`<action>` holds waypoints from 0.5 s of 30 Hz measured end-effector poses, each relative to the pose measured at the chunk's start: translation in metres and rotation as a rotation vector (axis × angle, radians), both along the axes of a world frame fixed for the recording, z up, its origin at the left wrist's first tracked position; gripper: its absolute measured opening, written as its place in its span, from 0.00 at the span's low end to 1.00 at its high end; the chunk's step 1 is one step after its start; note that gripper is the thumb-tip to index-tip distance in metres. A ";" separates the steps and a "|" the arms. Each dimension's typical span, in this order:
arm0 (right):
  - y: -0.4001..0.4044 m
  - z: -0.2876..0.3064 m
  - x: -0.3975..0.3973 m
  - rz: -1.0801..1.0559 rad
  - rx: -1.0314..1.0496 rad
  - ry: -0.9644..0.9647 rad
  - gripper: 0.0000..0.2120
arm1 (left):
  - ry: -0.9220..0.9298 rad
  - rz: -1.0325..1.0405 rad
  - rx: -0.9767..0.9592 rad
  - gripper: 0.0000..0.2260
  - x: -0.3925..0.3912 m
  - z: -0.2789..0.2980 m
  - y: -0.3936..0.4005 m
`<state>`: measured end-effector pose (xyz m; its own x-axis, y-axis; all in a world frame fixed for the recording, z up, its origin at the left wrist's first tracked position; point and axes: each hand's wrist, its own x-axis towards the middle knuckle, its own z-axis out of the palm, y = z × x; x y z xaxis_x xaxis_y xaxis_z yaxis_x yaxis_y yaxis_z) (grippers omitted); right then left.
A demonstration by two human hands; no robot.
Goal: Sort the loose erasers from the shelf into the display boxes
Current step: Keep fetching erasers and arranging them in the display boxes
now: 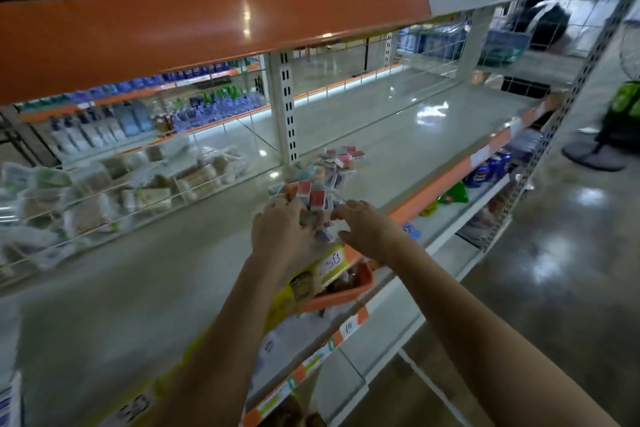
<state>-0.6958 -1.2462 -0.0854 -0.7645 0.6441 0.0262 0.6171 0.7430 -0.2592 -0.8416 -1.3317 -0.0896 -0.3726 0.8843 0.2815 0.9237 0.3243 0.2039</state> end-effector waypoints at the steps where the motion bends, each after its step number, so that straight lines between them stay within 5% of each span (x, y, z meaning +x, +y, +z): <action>1: 0.008 -0.002 -0.006 0.027 0.020 0.011 0.18 | 0.009 0.014 0.002 0.15 -0.005 -0.001 0.009; 8: 0.057 -0.013 -0.045 0.148 0.185 0.161 0.17 | -0.154 0.062 0.047 0.17 -0.041 -0.002 0.062; 15: 0.081 -0.018 -0.052 0.240 0.022 0.110 0.19 | -0.359 0.062 -0.033 0.17 -0.049 -0.015 0.079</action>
<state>-0.7482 -1.1653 -0.1030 -0.8871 0.4431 0.1295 0.3915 0.8708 -0.2974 -0.8903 -1.2523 -0.1049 -0.4954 0.8635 0.0948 0.7738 0.3891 0.4999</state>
